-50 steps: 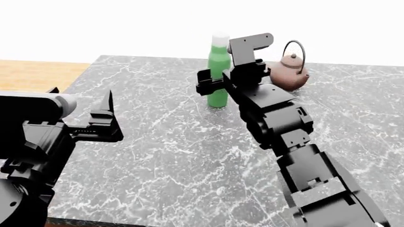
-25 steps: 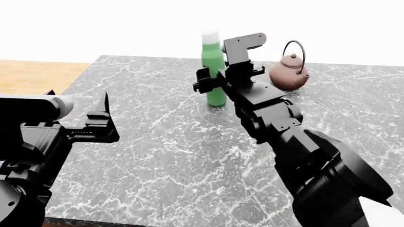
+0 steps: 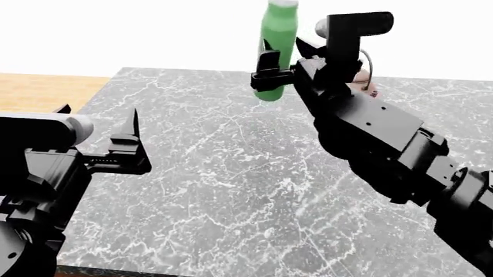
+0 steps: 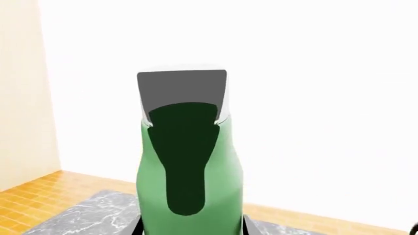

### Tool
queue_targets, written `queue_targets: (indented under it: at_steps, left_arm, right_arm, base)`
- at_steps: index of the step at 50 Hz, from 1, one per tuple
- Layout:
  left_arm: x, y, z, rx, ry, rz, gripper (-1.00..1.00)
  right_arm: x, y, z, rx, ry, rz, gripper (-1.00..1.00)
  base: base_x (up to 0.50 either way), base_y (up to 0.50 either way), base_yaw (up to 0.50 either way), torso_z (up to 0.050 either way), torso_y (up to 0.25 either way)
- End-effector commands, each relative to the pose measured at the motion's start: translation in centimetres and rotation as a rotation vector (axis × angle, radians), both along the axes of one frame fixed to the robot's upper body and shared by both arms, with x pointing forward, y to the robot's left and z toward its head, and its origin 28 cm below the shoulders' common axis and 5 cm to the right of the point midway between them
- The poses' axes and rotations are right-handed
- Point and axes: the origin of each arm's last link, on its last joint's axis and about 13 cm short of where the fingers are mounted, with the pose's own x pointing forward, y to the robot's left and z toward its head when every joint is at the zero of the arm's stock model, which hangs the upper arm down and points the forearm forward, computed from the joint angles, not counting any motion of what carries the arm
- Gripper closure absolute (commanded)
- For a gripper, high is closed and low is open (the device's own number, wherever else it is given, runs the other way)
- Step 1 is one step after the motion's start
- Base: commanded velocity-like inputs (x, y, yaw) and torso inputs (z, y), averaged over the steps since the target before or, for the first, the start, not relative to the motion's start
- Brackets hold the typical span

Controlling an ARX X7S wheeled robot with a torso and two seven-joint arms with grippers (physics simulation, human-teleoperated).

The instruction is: Pick the water bottle from the counter and place it in the cabinet.

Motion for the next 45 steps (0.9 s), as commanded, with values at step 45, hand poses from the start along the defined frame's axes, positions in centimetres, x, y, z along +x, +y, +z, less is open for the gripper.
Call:
queue_targets:
  at_steps: [45]
  left_arm:
    - [-0.7, 0.1, 1.0, -0.002, -0.027, -0.006, -1.0]
  right_arm:
    - [-12.7, -2.0, -1.3, 0.137, -0.021, -0.009, 1.0]
  base:
    - [-0.02, 0.18, 0.0, 0.0, 0.0]
